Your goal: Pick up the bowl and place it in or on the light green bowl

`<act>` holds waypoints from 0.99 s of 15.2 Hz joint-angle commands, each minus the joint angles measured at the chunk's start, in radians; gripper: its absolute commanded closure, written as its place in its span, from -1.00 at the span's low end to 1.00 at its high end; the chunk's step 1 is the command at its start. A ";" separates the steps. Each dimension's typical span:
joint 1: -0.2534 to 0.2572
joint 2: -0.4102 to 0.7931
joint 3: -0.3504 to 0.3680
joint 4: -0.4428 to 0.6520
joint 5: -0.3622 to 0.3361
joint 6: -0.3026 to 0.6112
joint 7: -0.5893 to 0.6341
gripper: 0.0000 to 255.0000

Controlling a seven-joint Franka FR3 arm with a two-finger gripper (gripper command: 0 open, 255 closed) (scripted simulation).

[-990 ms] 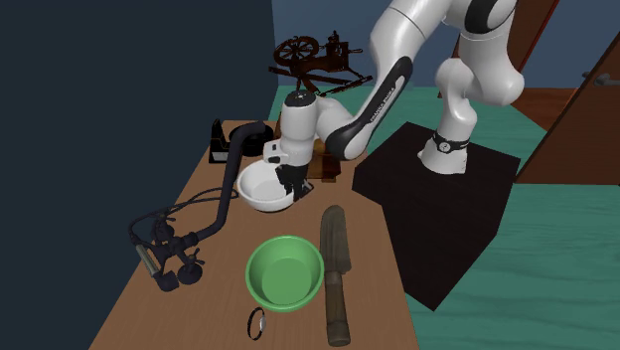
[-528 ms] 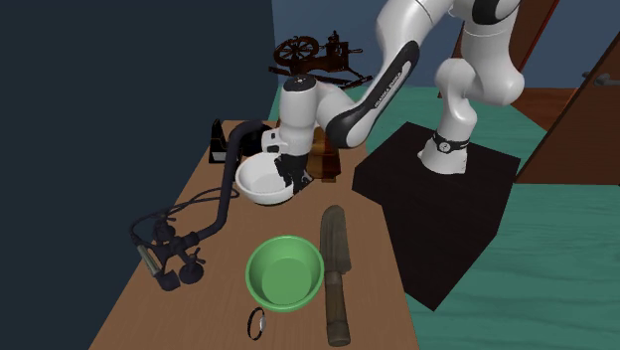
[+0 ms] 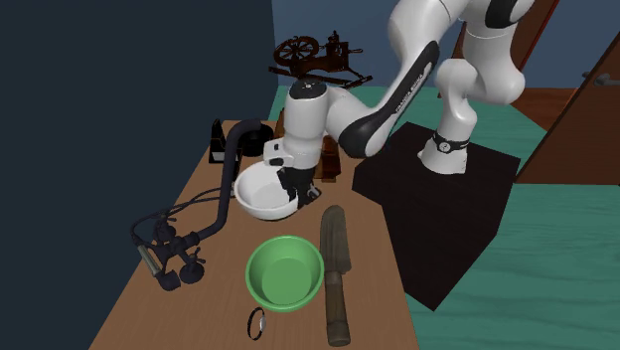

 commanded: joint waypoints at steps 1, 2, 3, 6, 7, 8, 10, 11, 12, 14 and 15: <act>0.029 0.019 0.009 0.044 -0.002 -0.028 0.041 1.00; 0.042 0.029 0.013 0.066 -0.002 -0.042 0.060 1.00; 0.055 0.040 0.018 0.090 -0.003 -0.057 0.078 1.00; 0.093 0.079 0.031 0.169 -0.003 -0.104 0.130 1.00; 0.104 0.093 0.035 0.198 -0.003 -0.120 0.147 1.00; 0.116 0.109 0.040 0.230 -0.003 -0.138 0.163 1.00; 0.138 0.143 0.048 0.297 -0.002 -0.175 0.195 1.00; 0.148 0.162 0.052 0.334 -0.001 -0.195 0.210 1.00; 0.158 0.182 0.056 0.373 0.000 -0.216 0.225 1.00; 0.172 0.221 0.063 0.433 0.002 -0.239 0.247 1.00; 0.171 0.228 0.063 0.430 0.003 -0.230 0.247 1.00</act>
